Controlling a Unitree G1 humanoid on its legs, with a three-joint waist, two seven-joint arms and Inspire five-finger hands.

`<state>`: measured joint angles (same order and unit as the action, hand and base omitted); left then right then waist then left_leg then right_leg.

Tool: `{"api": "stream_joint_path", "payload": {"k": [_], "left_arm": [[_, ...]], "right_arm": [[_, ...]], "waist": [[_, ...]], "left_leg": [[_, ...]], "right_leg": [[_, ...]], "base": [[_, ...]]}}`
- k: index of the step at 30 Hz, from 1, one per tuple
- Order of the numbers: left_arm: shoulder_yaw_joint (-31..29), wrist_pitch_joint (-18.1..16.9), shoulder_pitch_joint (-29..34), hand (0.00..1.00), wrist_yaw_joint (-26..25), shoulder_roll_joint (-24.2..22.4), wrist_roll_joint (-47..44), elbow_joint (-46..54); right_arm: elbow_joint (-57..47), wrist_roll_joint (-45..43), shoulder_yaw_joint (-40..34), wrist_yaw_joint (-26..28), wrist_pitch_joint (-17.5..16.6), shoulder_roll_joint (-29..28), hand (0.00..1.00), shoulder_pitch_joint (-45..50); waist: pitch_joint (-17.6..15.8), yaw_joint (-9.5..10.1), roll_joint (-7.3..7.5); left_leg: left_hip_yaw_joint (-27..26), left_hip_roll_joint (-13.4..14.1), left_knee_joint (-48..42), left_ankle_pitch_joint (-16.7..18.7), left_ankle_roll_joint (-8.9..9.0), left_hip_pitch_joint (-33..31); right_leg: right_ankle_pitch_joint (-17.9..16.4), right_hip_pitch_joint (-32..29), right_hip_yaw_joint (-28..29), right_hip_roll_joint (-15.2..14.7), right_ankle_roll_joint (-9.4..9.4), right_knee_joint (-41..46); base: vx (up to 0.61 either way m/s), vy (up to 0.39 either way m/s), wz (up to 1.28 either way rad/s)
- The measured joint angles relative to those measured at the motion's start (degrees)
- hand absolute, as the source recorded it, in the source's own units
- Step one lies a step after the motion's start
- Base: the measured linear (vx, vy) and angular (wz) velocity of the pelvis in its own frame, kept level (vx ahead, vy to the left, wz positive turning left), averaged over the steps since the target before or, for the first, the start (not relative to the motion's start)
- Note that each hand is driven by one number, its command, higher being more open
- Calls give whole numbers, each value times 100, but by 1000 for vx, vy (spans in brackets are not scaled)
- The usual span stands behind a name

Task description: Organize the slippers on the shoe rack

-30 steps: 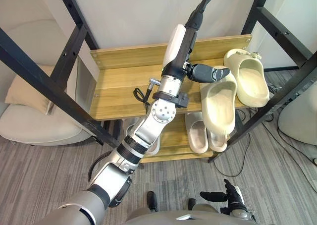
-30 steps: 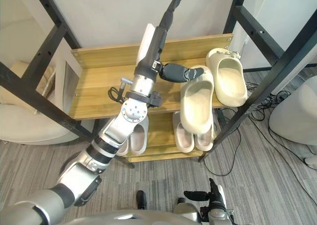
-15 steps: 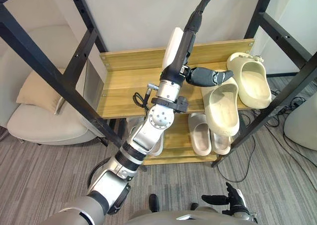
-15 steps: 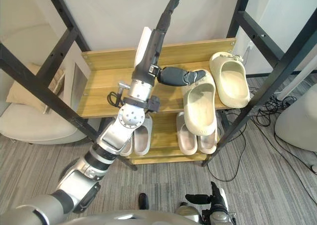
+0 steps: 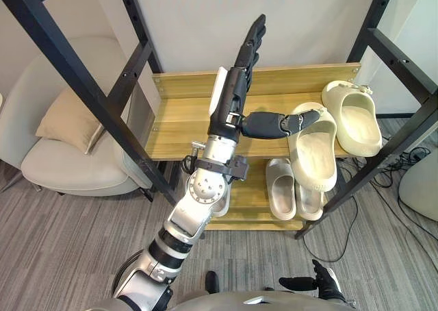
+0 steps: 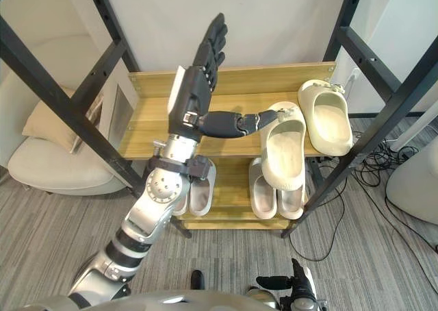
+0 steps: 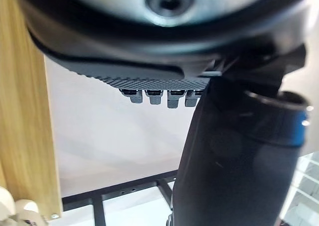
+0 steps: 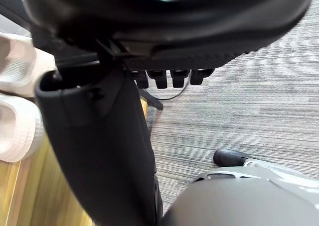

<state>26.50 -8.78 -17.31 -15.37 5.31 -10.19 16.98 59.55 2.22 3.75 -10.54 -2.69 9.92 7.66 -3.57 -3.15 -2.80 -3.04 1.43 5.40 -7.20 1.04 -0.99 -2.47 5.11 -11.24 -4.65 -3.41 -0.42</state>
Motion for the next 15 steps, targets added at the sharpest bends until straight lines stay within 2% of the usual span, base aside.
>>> {"api": "stream_joint_path", "payload": {"k": [1,5,9,12,15], "left_arm": [[0,-11,26,100,16,0,-65,39],[226,-184,292,100,342,3,-1250,415],[893,-197,353,100,884,11,-2313,438],[1398,-160,473,100,1181,11,-2848,438],[2092,139,558,100,1517,14,-3284,431]], "right_arm": [[3,0,15,2,0,0,100,0],[139,0,163,49,23,12,100,-8],[215,0,259,115,114,35,100,-66],[224,2,411,149,147,78,100,-91],[270,5,475,163,170,103,100,-124]], "waist": [[11,0,5],[160,85,62],[200,175,85],[238,190,78],[280,216,77]], "left_leg": [[4,0,0,0,0,-2],[28,-1,0,-2,1,-7],[85,-11,0,-25,-13,-4],[91,-17,1,-28,-17,14],[107,-19,1,-28,-17,24]], "right_leg": [[0,0,-3,0,0,-1],[0,10,-24,2,0,-9],[0,45,-89,-2,0,-8],[2,71,-96,-7,-2,-21],[2,95,-114,-6,-3,-35]], "base": [[-8,0,5],[-5,0,2],[-24,3,8],[-9,2,2],[-8,2,2]]}}
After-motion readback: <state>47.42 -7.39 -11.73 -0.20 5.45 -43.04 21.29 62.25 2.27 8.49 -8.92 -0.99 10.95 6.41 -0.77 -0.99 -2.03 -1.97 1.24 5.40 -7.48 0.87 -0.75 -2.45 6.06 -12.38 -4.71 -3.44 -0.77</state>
